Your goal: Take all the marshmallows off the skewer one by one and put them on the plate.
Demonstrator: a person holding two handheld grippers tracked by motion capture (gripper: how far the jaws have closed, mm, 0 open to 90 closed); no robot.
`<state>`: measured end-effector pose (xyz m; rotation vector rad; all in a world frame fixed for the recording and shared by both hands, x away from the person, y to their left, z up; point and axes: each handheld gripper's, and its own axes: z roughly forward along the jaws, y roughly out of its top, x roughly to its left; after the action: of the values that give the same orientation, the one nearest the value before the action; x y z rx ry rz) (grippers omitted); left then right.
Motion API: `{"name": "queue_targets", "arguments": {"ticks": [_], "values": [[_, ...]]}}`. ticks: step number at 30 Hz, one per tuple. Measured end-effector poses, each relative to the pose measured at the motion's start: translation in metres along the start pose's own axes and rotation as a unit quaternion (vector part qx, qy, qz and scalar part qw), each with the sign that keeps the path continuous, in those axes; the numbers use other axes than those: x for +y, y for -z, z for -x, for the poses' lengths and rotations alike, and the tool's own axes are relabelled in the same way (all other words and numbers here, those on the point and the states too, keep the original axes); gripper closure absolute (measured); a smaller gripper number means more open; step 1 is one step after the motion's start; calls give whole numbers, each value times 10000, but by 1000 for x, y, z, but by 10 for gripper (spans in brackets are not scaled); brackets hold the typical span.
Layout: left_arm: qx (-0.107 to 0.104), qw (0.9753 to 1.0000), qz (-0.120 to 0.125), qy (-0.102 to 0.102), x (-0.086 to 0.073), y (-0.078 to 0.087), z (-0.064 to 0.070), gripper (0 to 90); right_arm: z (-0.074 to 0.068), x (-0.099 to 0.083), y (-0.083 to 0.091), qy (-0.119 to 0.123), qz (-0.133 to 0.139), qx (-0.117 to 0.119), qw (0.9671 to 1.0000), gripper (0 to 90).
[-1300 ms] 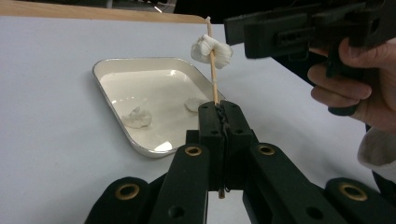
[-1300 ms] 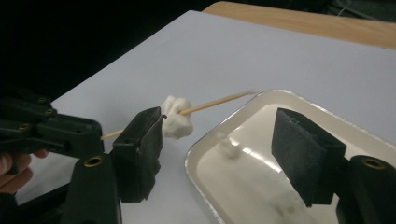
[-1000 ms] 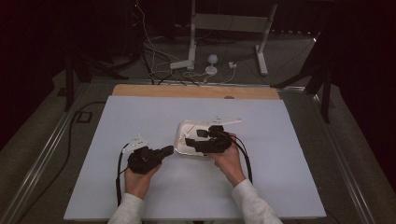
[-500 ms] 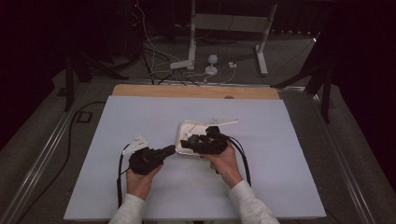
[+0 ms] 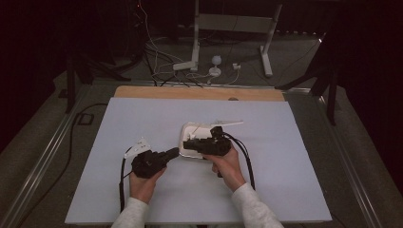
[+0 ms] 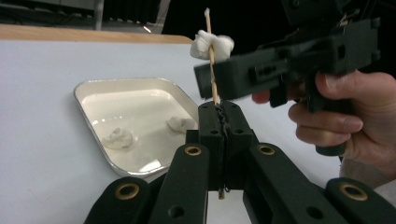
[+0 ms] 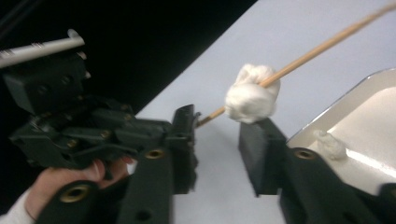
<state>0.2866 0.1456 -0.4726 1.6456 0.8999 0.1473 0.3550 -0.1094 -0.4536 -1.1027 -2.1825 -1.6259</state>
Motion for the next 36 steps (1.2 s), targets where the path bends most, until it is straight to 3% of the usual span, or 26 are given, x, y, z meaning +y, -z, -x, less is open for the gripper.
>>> {"name": "queue_targets", "arguments": {"ticks": [6, 17, 22, 27, 31, 36], "values": [[-73, 9998, -190, -58, -2, -6, 2, 900, -1, 3, 2, -77, 160, 182, 9997, 775], [-57, 9995, -308, -77, -4, -10, 3, 894, -6, 1, 1, 75, 165, 181, 9997, 860], [2, 9991, -416, -63, -6, -14, 3, 795, -8, 2, 1, 112, 284, 163, 9994, 872], [35, 9984, -562, -25, -8, -17, 2, 772, -9, 1, 2, 120, 296, 191, 9993, 875], [-61, 9980, -629, -83, -8, -19, 3, 879, -11, 2, 2, 135, 333, 223, 9991, 876], [-65, 9975, -694, -144, -8, -21, 6, 899, -13, 1, 0, 240, 328, 220, 9989, 858]]}}
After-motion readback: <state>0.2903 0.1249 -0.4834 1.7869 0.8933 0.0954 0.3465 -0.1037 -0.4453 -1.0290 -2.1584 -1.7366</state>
